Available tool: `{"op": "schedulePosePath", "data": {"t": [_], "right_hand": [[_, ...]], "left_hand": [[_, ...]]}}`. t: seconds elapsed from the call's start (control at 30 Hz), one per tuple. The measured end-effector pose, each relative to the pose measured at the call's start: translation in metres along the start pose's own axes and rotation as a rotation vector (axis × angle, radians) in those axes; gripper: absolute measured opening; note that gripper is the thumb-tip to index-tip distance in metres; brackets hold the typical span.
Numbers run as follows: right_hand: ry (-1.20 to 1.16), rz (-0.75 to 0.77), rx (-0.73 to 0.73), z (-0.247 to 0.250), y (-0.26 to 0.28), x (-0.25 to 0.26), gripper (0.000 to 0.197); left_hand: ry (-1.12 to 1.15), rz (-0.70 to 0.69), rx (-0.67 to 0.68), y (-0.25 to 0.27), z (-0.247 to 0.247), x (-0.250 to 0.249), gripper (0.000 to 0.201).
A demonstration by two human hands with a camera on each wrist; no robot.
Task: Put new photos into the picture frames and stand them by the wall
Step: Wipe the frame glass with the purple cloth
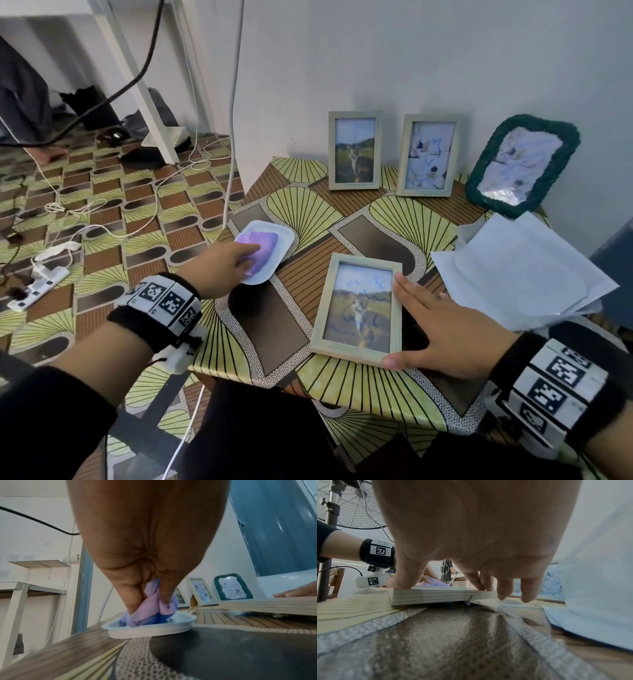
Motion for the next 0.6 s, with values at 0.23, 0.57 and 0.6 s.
{"op": "schedulePosePath", "data": {"t": [0.23, 0.57, 0.6], "right_hand": [[-0.009, -0.001, 0.024, -0.001, 0.0, 0.0, 0.128], [0.002, 0.022, -0.002, -0.002, -0.001, 0.001, 0.123], [0.003, 0.023, 0.003, -0.002, -0.001, 0.001, 0.123]], "left_hand": [[0.315, -0.298, -0.303, 0.042, 0.04, -0.082, 0.022], [-0.016, -0.501, -0.075, 0.068, -0.042, -0.163, 0.034], [-0.083, -0.493, -0.043, 0.065, -0.051, -0.164, 0.037]]}}
Point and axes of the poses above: each hand's wrist, its own y-axis away from the middle knuckle, its own z-axis out of the back of the hand, x = y × z, the point moved 6 cm from there along -y, towards the middle knuckle, and after that the axes turned 2 degrees about z, right-handed, at the moved point
